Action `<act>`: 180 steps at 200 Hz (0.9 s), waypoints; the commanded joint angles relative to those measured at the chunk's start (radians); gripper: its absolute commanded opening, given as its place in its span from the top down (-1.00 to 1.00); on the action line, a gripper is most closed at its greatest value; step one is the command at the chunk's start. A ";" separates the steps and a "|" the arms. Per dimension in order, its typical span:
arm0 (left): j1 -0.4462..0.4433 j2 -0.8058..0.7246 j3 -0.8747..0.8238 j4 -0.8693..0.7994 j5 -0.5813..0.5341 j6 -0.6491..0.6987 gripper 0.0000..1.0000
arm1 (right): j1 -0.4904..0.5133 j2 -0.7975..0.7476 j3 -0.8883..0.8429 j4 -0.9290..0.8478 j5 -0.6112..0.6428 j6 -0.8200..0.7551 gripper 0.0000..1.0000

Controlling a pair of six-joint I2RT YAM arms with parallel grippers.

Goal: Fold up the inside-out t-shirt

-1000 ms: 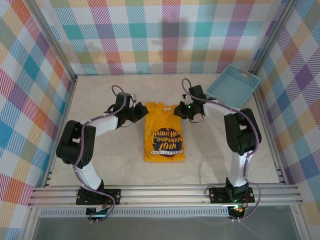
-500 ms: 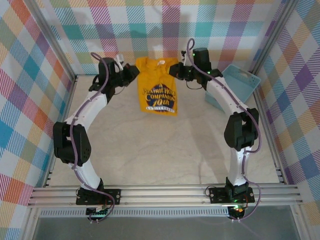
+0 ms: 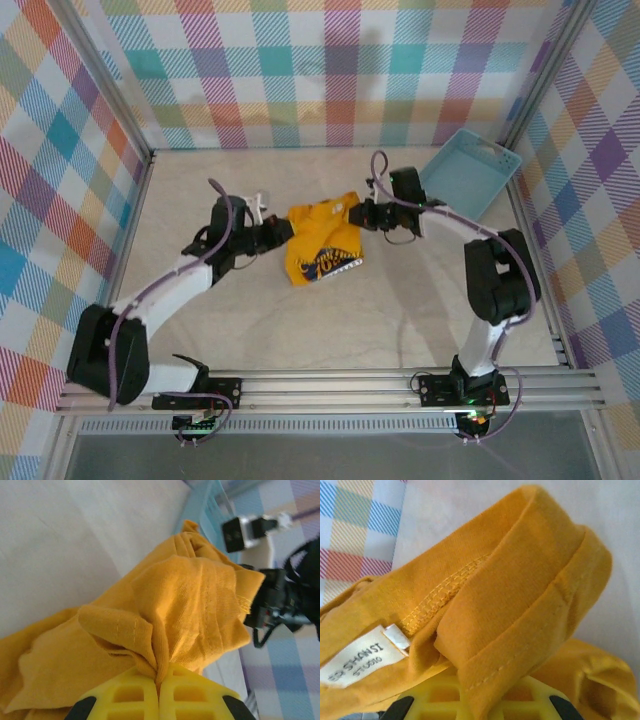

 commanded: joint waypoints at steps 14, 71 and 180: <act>0.002 -0.163 -0.048 -0.016 -0.054 0.018 1.00 | 0.009 -0.179 -0.083 0.080 -0.008 -0.016 1.00; 0.002 -0.219 -0.050 -0.127 -0.173 0.023 1.00 | 0.009 -0.278 -0.118 0.016 0.043 -0.034 1.00; 0.099 0.083 0.171 0.245 0.052 0.316 1.00 | -0.044 -0.087 0.038 0.407 -0.312 -0.537 1.00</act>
